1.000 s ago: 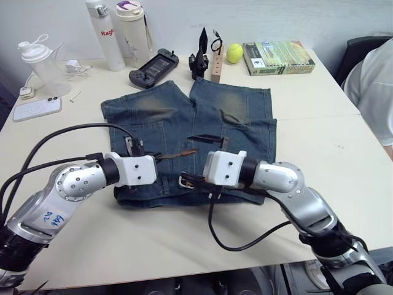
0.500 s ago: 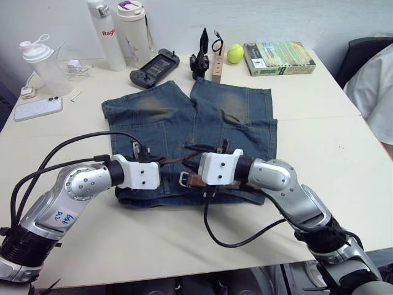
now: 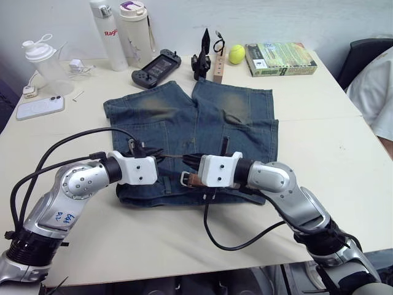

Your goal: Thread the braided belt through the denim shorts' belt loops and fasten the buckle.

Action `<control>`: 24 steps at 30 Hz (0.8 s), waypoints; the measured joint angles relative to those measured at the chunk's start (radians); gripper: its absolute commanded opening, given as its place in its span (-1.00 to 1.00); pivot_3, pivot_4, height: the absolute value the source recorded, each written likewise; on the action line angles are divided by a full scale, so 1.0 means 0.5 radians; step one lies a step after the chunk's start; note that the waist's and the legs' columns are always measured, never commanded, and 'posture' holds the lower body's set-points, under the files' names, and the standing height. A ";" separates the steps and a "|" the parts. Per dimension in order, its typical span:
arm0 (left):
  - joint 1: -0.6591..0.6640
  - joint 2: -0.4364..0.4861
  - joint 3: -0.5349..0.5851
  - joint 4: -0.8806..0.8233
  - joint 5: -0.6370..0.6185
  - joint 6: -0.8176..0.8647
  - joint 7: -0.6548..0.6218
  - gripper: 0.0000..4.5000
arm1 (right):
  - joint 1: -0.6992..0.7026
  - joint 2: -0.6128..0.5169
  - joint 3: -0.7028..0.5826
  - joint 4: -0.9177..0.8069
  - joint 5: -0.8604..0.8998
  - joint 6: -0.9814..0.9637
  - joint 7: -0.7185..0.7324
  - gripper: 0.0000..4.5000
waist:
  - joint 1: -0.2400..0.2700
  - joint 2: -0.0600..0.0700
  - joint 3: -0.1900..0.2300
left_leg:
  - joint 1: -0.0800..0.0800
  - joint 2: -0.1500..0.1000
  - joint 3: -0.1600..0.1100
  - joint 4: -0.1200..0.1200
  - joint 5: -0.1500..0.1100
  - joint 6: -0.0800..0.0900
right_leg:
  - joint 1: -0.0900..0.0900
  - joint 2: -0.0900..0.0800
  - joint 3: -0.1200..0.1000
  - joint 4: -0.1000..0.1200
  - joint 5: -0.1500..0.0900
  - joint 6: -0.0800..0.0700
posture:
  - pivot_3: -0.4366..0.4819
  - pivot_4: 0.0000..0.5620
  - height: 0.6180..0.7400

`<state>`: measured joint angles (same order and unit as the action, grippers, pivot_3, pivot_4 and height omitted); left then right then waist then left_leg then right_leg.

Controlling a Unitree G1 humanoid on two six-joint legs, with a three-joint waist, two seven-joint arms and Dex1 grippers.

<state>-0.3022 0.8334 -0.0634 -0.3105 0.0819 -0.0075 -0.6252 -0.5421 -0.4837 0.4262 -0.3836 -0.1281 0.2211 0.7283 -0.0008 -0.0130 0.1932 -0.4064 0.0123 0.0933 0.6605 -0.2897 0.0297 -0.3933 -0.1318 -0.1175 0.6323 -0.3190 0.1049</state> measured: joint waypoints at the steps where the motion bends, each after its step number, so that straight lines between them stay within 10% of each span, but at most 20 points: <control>1: 0.018 -0.011 0.049 -0.053 -0.063 0.090 -0.020 0.27 | 0.004 0.005 -0.001 0.002 -0.002 0.000 -0.001 -1.00 | -0.001 0.000 0.000 | 0.000 0.000 0.000 0.001 0.000 0.000 | 0.000 0.000 0.001 0.001 0.000 0.000 | -0.05 -0.47 0.67; 6: 0.086 -0.197 0.511 -0.393 -0.783 0.829 0.023 0.27 | 0.022 0.011 -0.002 0.017 -0.043 -0.010 -0.010 -1.00 | -0.003 0.000 0.000 | 0.000 0.002 -0.003 0.006 -0.001 0.000 | 0.001 -0.002 0.001 0.007 0.000 0.000 | -0.05 -0.47 0.67; 9: 0.249 -0.209 1.169 -0.487 -2.145 1.498 0.468 0.27 | 0.038 0.019 0.001 0.064 -0.079 -0.050 -0.030 -1.00 | -0.013 -0.002 -0.001 | 0.005 0.005 -0.012 0.008 -0.002 -0.003 | 0.007 -0.009 0.014 0.007 0.000 0.000 | -0.05 -0.47 0.67; 12: 0.729 -0.150 1.367 -0.559 -3.235 1.586 0.797 0.27 | 0.044 0.032 -0.002 0.093 -0.109 -0.077 -0.048 -1.00 | -0.040 -0.003 -0.002 | 0.006 0.005 -0.016 0.007 -0.004 -0.005 | 0.009 -0.012 0.016 0.007 0.000 0.000 | -0.05 -0.47 0.67; 19: 1.260 -0.516 1.072 -0.766 -4.039 1.342 1.391 0.27 | 0.022 0.067 0.003 0.185 -0.229 -0.338 -0.148 -1.00 | -0.002 -0.003 -0.002 | 0.017 -0.001 -0.033 0.012 -0.005 -0.005 | 0.039 -0.005 0.017 -0.015 -0.001 -0.001 | -0.05 -0.47 0.67; 24: 0.971 -0.991 0.752 -0.747 -4.077 0.979 1.989 0.27 | 0.001 0.006 0.015 0.330 -0.515 -0.812 -0.362 -1.00 | 0.033 -0.008 -0.008 | 0.017 -0.004 -0.033 0.014 -0.004 -0.005 | 0.038 0.000 0.022 -0.014 -0.001 -0.002 | -0.05 -0.47 0.67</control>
<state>0.1831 0.3380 0.3125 -0.6842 -1.9568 0.4819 0.3691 -0.5414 -0.4807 0.4337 -0.2185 -0.3854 -0.1851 0.5471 0.0157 -0.0172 0.1894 -0.3980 0.0101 0.0767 0.6674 -0.2915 0.0273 -0.3742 -0.1316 -0.1065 0.6255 -0.3196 0.1039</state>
